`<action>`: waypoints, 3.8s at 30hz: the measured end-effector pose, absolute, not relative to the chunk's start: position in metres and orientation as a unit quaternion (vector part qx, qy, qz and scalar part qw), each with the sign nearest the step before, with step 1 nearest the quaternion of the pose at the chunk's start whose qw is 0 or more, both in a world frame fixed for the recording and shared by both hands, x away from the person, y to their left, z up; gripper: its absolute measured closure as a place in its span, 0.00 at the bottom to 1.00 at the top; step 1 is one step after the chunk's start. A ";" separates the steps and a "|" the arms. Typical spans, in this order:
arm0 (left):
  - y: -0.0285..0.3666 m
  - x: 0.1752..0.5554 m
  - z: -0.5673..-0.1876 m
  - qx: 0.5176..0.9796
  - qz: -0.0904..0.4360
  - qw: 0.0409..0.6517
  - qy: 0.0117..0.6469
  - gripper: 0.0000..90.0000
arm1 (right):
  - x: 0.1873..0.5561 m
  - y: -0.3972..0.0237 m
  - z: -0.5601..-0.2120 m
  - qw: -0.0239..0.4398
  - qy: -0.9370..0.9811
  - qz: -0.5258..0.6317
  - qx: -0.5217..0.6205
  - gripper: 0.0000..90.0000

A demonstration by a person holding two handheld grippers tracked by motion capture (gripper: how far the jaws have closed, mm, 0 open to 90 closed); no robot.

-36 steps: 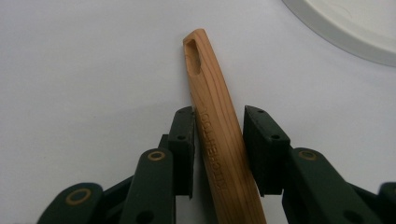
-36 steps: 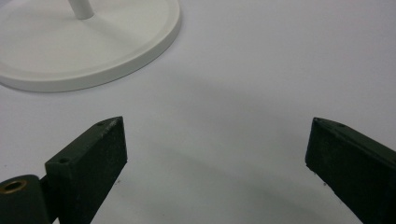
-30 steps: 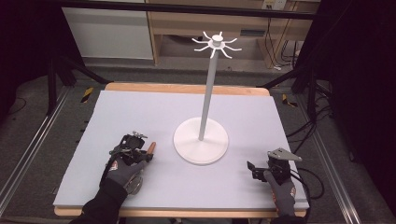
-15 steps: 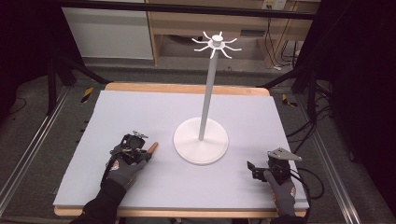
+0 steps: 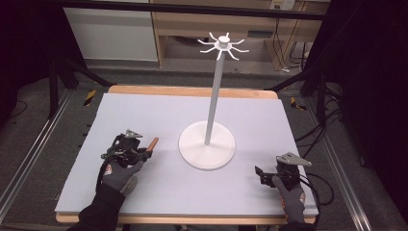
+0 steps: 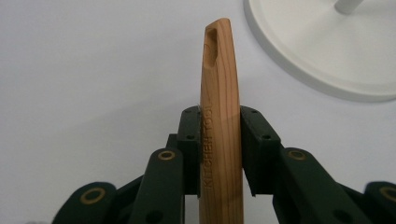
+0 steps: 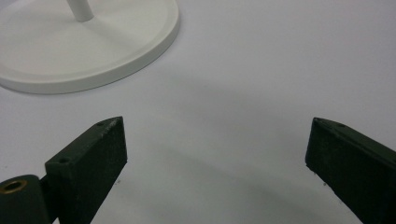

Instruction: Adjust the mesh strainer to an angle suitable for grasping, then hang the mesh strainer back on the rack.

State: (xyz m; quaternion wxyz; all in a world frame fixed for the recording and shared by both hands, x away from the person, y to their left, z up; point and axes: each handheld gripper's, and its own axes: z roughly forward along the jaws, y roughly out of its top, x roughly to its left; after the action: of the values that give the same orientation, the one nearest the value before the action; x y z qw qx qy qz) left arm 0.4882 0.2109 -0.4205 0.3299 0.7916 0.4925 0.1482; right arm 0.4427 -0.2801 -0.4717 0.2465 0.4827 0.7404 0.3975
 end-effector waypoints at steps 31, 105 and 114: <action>0.218 0.446 -0.353 0.713 0.228 0.481 0.457 0.79 | 0.443 -0.281 -0.471 0.249 0.740 0.401 0.479 0.06; 0.147 0.454 -0.216 0.659 0.299 0.599 0.343 0.78 | 0.443 -0.279 -0.472 0.241 0.740 0.403 0.482 0.06; 0.140 0.456 -0.211 0.658 0.304 0.602 0.335 0.78 | 0.443 -0.279 -0.472 0.240 0.739 0.405 0.483 0.06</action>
State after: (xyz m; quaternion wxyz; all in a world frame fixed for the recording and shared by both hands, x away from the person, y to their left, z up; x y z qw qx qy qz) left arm 0.4564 0.1400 -0.2108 0.6024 0.6577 0.3349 0.3040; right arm 0.4430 -0.2793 -0.4722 0.2402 0.4828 0.7386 0.4046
